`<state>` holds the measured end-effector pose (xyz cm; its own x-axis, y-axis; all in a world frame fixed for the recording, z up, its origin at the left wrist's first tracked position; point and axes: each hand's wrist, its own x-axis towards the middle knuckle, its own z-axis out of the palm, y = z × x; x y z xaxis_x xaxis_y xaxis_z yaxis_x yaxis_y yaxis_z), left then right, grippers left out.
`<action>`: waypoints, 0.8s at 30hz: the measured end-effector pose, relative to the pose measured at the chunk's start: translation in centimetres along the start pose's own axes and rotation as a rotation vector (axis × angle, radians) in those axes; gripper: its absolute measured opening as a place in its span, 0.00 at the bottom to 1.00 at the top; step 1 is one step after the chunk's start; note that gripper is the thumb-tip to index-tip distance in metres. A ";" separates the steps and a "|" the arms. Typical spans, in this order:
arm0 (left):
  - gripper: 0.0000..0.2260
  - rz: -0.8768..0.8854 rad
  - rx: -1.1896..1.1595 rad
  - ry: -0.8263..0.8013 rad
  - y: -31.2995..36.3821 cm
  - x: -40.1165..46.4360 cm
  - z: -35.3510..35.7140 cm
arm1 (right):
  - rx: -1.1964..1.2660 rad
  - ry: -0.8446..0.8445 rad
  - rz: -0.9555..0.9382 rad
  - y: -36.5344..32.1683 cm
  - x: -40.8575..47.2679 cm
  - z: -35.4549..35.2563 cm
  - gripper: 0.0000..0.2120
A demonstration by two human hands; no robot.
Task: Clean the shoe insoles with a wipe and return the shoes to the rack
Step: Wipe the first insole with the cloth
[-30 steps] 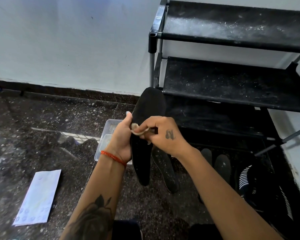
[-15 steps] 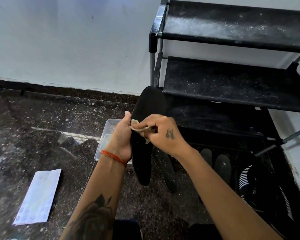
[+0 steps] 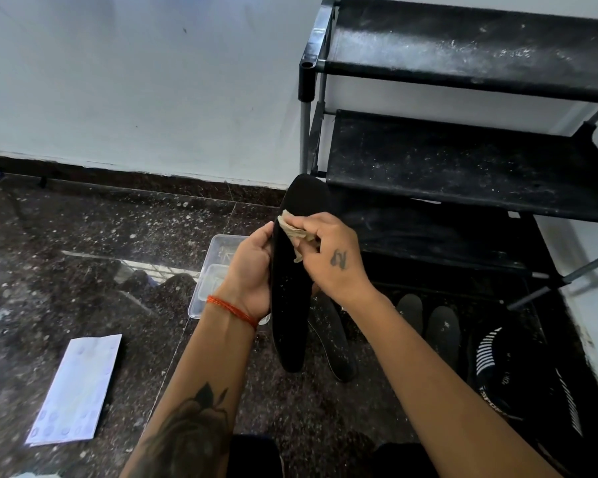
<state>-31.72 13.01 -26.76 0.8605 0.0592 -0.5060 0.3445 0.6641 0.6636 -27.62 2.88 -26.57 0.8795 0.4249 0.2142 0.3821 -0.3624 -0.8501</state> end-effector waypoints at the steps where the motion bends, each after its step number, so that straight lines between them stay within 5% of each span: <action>1: 0.24 0.005 -0.011 0.006 0.1 0.0 0.0 | 0.008 -0.019 -0.038 -0.1 -0.1 0.2 0.16; 8: 0.26 -0.019 -0.061 0.002 0.7 -0.2 -0.5 | 0.126 -0.337 -0.045 -0.3 -0.3 -2.2 0.09; 15: 0.30 -0.066 -0.013 -0.031 0.5 -0.1 -0.6 | 0.038 0.065 0.013 0.4 0.3 -2.0 0.12; 21: 0.27 -0.030 -0.051 -0.005 0.2 0.1 -0.3 | 0.006 -0.095 -0.183 0.3 -0.3 -0.6 0.12; 24: 0.28 -0.044 -0.040 -0.018 0.4 0.0 -0.5 | 0.042 -0.268 -0.103 0.6 -0.2 -1.8 0.12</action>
<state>-31.77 13.64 -26.75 0.8516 0.0166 -0.5240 0.3670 0.6949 0.6185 -27.10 1.10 -26.26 0.7282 0.6639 0.1702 0.4484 -0.2737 -0.8509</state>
